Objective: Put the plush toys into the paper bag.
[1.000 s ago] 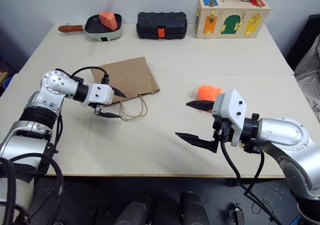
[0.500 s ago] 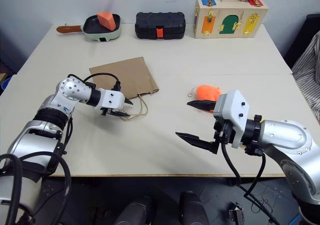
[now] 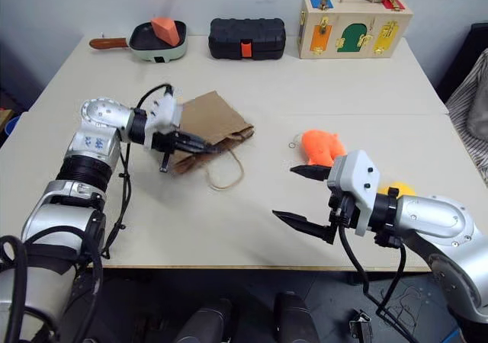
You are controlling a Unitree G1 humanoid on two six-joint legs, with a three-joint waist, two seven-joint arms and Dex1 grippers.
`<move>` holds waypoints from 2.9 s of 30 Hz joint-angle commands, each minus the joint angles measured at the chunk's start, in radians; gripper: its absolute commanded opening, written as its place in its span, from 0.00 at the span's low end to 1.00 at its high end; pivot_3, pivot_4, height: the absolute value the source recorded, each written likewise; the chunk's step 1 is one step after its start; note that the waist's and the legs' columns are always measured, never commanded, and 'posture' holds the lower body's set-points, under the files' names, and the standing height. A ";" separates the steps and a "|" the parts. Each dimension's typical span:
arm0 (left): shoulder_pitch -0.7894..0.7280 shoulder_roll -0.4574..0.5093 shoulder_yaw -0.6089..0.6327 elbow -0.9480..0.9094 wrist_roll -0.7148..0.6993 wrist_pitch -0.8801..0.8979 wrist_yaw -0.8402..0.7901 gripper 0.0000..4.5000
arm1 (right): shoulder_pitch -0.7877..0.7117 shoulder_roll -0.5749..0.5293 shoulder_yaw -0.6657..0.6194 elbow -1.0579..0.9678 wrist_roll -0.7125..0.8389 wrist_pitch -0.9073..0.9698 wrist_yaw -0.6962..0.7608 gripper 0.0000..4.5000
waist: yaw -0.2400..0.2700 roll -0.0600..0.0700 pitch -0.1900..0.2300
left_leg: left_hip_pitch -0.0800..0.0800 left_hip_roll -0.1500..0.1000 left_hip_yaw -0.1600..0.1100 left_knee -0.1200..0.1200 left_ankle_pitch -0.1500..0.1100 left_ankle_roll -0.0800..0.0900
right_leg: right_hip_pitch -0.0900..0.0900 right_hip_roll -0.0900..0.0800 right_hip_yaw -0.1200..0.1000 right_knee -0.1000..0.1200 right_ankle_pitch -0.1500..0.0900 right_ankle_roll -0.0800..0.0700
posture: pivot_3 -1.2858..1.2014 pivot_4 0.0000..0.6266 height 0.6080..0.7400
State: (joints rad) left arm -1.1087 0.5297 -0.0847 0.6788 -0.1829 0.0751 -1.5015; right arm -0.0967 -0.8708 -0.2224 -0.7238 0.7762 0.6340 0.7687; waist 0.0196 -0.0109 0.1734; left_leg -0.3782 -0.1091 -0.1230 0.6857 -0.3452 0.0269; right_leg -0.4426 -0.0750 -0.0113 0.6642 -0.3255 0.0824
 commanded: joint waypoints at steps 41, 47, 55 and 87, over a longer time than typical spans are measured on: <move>0.046 -0.031 0.180 -0.619 -0.433 0.624 0.380 0.00 | -0.427 0.381 0.620 0.711 -0.673 -0.146 -0.049 0.00 | -0.034 0.001 -0.001 | 0.003 0.000 0.001 0.007 0.000 -0.001 | -0.002 0.001 0.004 0.009 0.000 0.000 | 0.52 0.24 1.00; 0.148 -0.014 0.077 -0.748 -0.394 0.558 0.326 0.00 | -0.492 0.393 0.573 0.685 -0.639 -0.121 0.008 0.00 | -0.040 0.001 -0.001 | 0.003 -0.001 0.000 0.007 0.000 -0.002 | -0.002 0.001 0.004 0.009 0.000 0.000 | 0.52 0.24 1.00; 0.192 -0.006 0.005 -0.757 -0.339 0.437 0.281 0.00 | -0.638 0.416 0.508 0.613 -0.430 0.169 0.161 0.00 | -0.048 0.001 -0.001 | 0.003 0.000 0.000 0.007 0.000 -0.002 | -0.002 0.002 0.004 0.008 0.000 0.000 | 0.52 0.24 1.00; 0.129 -0.005 0.074 -0.692 -0.369 0.433 0.316 0.00 | -0.700 0.694 0.430 0.941 -0.384 0.147 0.035 0.00 | -0.058 0.001 -0.001 | 0.003 0.000 0.000 0.006 0.000 -0.002 | -0.003 0.002 0.004 0.011 0.000 0.000 | 0.52 0.24 1.00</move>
State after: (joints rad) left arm -0.9447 0.5199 -0.0451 0.0045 -0.5204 0.5158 -1.1887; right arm -0.8082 -0.1832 0.1899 0.2203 0.3985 0.8392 0.7670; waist -0.0381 -0.0095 0.1726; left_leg -0.3752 -0.1094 -0.1234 0.6917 -0.3457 0.0249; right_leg -0.4456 -0.0735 -0.0073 0.6747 -0.3255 0.0820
